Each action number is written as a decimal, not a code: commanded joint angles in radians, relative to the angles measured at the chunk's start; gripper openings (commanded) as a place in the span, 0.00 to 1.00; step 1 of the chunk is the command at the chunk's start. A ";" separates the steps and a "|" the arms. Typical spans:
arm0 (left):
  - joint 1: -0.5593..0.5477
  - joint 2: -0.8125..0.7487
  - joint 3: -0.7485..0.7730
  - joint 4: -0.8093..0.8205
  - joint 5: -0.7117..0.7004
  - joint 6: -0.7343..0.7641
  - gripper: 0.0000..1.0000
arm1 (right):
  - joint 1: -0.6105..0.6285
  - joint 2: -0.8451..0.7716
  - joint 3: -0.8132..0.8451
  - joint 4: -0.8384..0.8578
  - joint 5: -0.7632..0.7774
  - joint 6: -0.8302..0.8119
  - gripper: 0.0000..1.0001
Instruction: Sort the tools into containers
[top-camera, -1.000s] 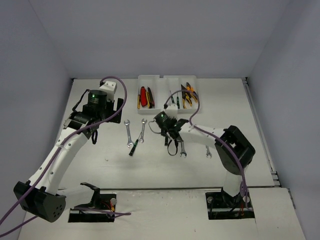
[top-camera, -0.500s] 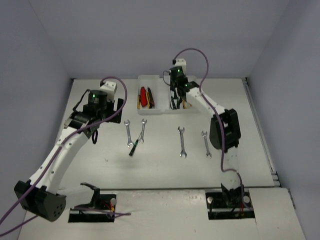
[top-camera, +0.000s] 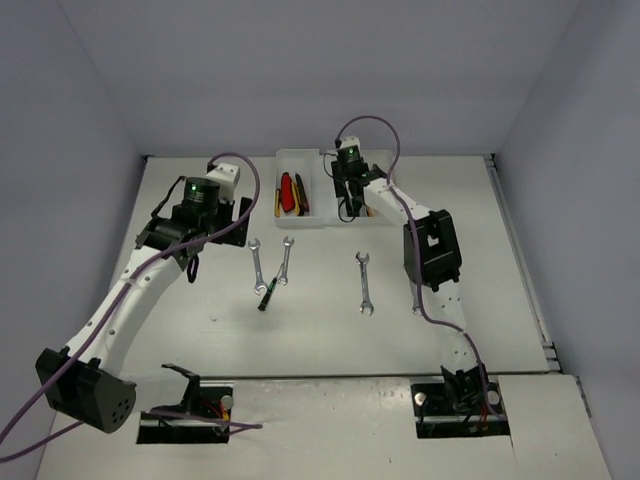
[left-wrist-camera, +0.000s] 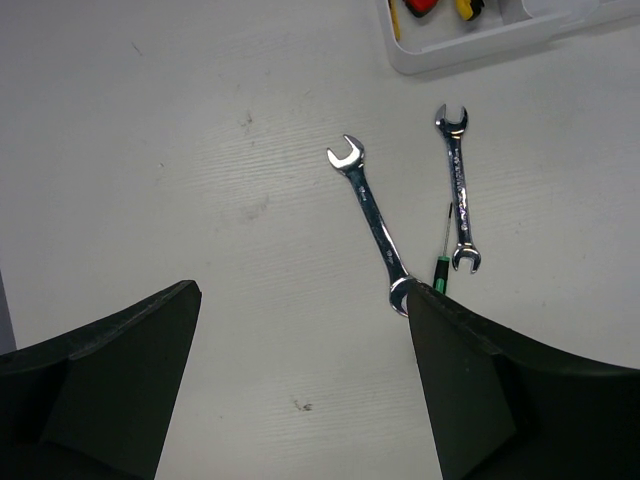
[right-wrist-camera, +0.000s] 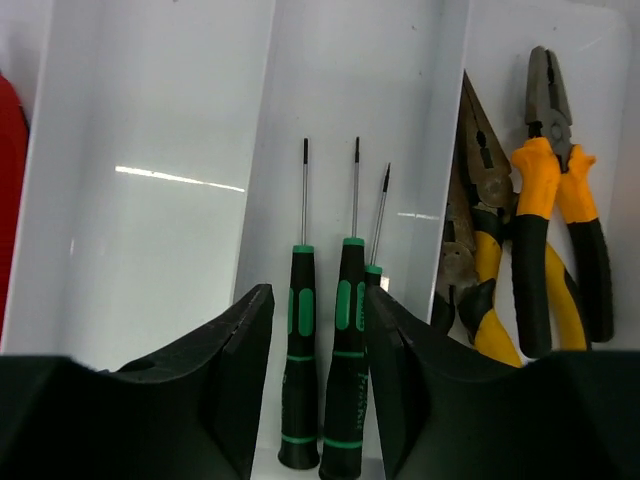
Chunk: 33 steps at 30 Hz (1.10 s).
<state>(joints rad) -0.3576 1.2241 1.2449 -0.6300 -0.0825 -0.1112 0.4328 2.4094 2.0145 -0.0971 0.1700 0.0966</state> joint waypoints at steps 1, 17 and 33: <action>-0.005 0.018 -0.012 0.044 0.080 0.007 0.81 | -0.005 -0.259 -0.083 0.048 -0.017 -0.028 0.41; -0.255 0.223 -0.122 0.006 0.040 -0.175 0.80 | 0.045 -1.071 -0.961 0.074 -0.105 0.148 0.51; -0.294 0.323 -0.331 0.149 0.015 -0.354 0.48 | 0.056 -1.434 -1.234 0.073 -0.061 0.188 0.51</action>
<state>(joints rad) -0.6429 1.5929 0.9263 -0.5541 -0.0388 -0.4119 0.4915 0.9908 0.7997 -0.0697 0.0820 0.2609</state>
